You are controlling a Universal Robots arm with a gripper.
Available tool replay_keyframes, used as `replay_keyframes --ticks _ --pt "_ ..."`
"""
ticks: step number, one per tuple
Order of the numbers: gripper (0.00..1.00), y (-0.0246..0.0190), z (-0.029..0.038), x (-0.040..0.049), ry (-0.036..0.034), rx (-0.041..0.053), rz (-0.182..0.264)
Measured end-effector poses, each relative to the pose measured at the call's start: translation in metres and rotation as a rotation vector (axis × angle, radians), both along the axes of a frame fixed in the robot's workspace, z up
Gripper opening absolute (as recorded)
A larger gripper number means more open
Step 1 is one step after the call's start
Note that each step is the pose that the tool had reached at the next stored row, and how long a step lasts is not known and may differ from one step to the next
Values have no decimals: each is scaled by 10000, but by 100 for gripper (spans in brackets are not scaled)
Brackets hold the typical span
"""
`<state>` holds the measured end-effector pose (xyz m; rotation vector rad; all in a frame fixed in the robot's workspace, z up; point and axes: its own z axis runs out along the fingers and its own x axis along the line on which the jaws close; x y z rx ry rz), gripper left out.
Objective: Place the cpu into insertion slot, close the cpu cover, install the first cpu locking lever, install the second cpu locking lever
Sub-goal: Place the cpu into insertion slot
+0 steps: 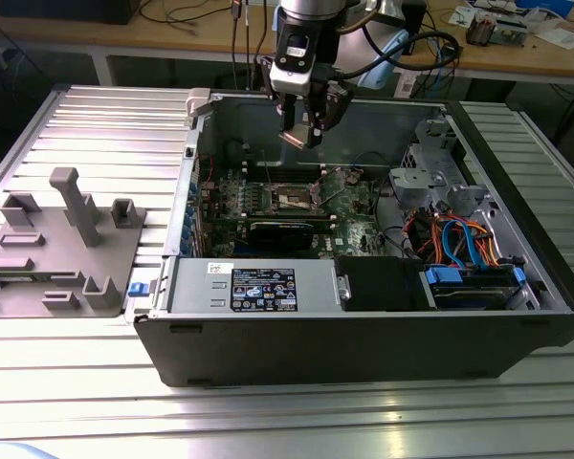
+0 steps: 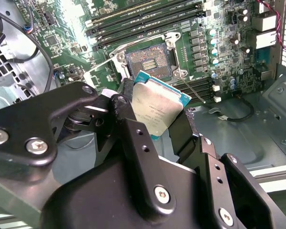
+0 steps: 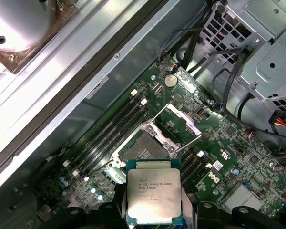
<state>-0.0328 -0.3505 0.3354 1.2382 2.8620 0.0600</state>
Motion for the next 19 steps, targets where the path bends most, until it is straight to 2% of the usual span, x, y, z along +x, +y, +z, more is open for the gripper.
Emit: replay_keyframes --ticks 19 --pt "54 0 0 0 -1 0 -187"
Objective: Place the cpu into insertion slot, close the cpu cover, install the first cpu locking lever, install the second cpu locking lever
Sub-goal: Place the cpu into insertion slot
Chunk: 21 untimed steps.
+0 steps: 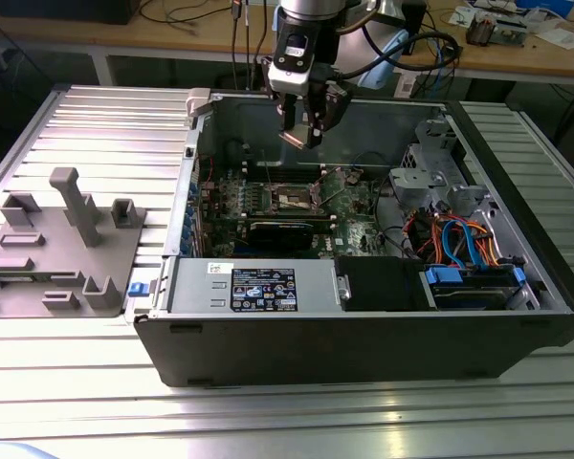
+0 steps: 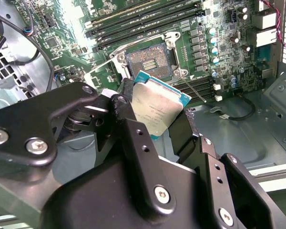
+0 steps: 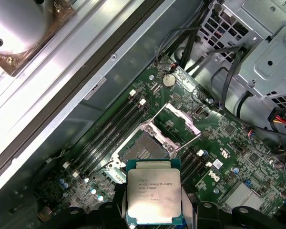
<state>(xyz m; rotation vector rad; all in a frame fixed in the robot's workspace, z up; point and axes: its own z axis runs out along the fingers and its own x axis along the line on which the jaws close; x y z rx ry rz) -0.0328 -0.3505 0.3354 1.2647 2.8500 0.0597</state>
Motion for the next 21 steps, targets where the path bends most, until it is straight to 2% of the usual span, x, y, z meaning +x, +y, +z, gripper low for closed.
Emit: replay_keyframes --ticks 14,18,21 --pt "54 0 0 0 0 0 -144" --pt "54 0 0 0 0 0 -481" --pt "54 0 0 0 0 1 -529"
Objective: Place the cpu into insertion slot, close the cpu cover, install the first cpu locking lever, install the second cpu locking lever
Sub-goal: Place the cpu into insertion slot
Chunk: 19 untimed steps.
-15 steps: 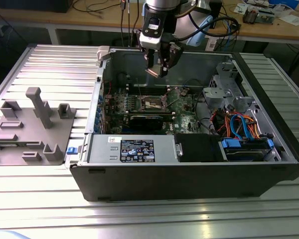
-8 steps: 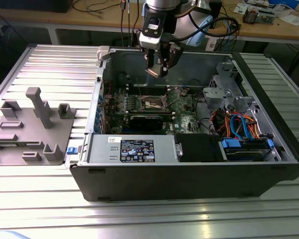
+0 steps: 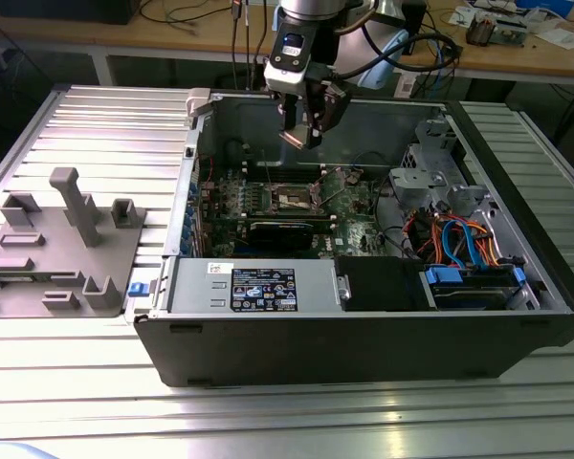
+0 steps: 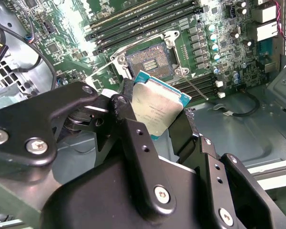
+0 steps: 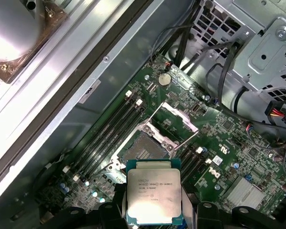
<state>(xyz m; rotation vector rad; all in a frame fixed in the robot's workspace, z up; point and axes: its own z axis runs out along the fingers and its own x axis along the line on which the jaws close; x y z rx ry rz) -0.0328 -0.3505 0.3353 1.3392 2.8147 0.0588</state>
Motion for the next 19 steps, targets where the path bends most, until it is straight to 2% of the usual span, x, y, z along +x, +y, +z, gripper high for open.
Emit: replay_keyframes --ticks 19 --pt "54 0 0 0 0 -1 -207"
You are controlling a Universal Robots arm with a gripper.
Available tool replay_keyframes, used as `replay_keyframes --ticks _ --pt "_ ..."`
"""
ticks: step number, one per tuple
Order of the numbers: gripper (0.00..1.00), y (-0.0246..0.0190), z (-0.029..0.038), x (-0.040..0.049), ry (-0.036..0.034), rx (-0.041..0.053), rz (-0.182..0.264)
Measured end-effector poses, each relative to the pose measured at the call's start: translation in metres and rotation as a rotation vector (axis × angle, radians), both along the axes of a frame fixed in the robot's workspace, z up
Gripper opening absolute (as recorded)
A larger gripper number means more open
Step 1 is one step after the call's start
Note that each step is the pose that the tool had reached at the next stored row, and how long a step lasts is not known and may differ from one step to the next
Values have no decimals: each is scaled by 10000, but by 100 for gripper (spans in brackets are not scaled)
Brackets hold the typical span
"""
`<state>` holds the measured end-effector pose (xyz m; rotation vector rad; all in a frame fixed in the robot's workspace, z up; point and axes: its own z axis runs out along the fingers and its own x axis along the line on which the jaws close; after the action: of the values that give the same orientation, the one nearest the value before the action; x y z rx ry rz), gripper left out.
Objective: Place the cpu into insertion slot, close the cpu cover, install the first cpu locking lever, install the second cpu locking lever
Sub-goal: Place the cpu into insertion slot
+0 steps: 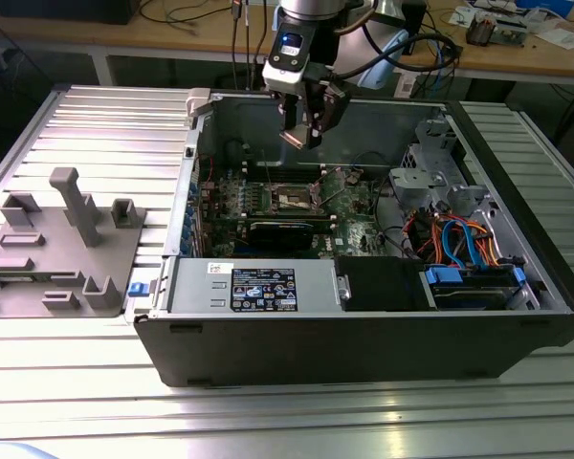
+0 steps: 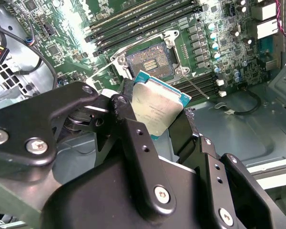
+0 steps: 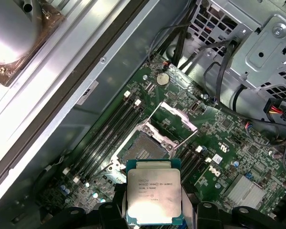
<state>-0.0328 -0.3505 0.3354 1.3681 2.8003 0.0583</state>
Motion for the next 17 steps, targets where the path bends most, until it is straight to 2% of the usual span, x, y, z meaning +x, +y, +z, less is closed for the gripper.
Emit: replay_keyframes --ticks 17 --pt "54 0 0 0 0 0 -173"
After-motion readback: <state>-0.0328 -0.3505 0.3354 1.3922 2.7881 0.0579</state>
